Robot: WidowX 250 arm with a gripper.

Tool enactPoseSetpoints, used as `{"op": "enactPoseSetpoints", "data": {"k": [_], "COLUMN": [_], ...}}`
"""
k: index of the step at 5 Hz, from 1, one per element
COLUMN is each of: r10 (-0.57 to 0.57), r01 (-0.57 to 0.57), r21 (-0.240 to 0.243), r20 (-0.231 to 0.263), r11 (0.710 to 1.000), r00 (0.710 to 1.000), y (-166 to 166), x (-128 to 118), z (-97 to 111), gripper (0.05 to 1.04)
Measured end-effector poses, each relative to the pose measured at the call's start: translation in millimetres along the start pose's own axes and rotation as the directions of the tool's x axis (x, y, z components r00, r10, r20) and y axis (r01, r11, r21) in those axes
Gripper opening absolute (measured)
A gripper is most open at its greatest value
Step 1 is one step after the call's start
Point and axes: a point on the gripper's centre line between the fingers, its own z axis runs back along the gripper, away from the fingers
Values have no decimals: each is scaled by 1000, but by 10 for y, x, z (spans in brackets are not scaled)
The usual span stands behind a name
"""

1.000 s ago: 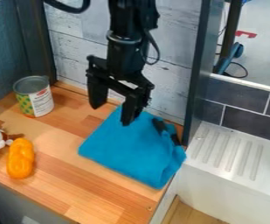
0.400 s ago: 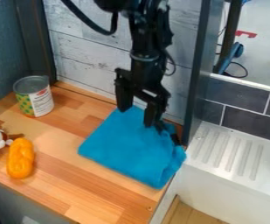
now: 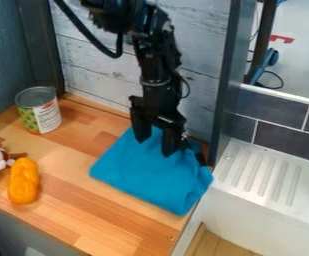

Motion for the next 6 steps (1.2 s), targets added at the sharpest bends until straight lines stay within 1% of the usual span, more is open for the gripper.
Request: {"op": "enactPoseSetpoints", "data": {"k": [1,2,3,4,5,6], "r10": [6,40,73,148,185,164], "r01": [-6,-39,-72,-145,-179,-162], "r21": [-26,-28,-15,48,51,29], "r20": [17,33,19,-77,-162,-207], "r11": [1000,999,997,988,983,986], "r00": [1000,999,997,986,969,965], "y": [21,17,30,19,-40,-111], "x": [2,-8,-39,-224,-459,-648], "z": [-165,-285,-298,-339,-343,-351], "gripper": [1002,1002,1002,1003,1003,1002]}}
